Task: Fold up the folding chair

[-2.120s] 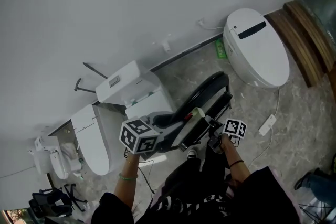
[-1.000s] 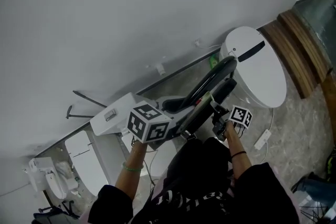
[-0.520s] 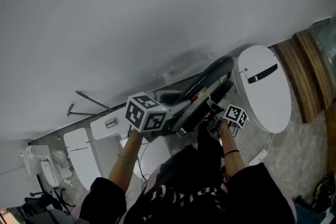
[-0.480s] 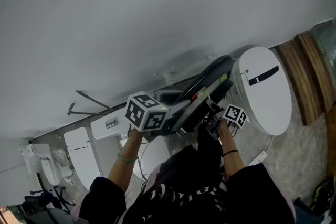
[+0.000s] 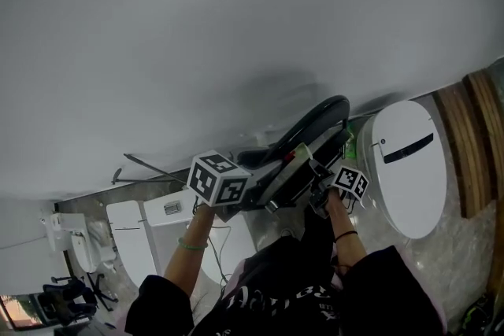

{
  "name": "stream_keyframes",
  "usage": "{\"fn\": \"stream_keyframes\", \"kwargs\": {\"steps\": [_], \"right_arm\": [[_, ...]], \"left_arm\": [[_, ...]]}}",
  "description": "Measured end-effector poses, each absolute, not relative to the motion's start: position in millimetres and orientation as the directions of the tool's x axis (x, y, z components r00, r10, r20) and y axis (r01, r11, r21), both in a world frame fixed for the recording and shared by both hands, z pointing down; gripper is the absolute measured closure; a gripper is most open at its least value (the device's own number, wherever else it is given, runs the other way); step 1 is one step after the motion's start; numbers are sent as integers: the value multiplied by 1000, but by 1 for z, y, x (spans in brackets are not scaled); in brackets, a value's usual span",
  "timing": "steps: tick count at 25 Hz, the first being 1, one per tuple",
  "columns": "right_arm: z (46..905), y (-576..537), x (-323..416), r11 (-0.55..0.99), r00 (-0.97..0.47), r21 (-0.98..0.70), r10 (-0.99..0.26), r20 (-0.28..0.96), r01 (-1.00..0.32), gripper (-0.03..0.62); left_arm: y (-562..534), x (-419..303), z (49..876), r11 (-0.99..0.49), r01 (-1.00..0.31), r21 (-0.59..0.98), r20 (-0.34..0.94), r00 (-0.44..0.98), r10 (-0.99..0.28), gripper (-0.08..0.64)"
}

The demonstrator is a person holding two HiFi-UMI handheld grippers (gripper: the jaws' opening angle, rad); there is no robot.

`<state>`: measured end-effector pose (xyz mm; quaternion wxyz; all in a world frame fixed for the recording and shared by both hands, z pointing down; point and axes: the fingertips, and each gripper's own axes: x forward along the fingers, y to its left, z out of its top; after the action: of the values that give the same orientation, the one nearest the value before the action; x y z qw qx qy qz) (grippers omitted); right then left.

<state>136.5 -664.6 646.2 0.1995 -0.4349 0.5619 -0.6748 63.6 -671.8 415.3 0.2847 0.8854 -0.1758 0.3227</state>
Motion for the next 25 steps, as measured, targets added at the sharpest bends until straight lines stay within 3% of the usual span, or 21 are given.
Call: {"fn": "stream_keyframes", "kwargs": {"steps": [17, 25], "right_arm": [[645, -782, 155, -292, -500, -941, -797, 338, -172, 528], [648, -790, 148, -274, -528, -947, -786, 322, -170, 528]], "left_arm": [[-805, 82, 416, -817, -484, 313, 722, 680, -126, 442], [-818, 75, 423, -840, -475, 264, 730, 667, -148, 440]]}}
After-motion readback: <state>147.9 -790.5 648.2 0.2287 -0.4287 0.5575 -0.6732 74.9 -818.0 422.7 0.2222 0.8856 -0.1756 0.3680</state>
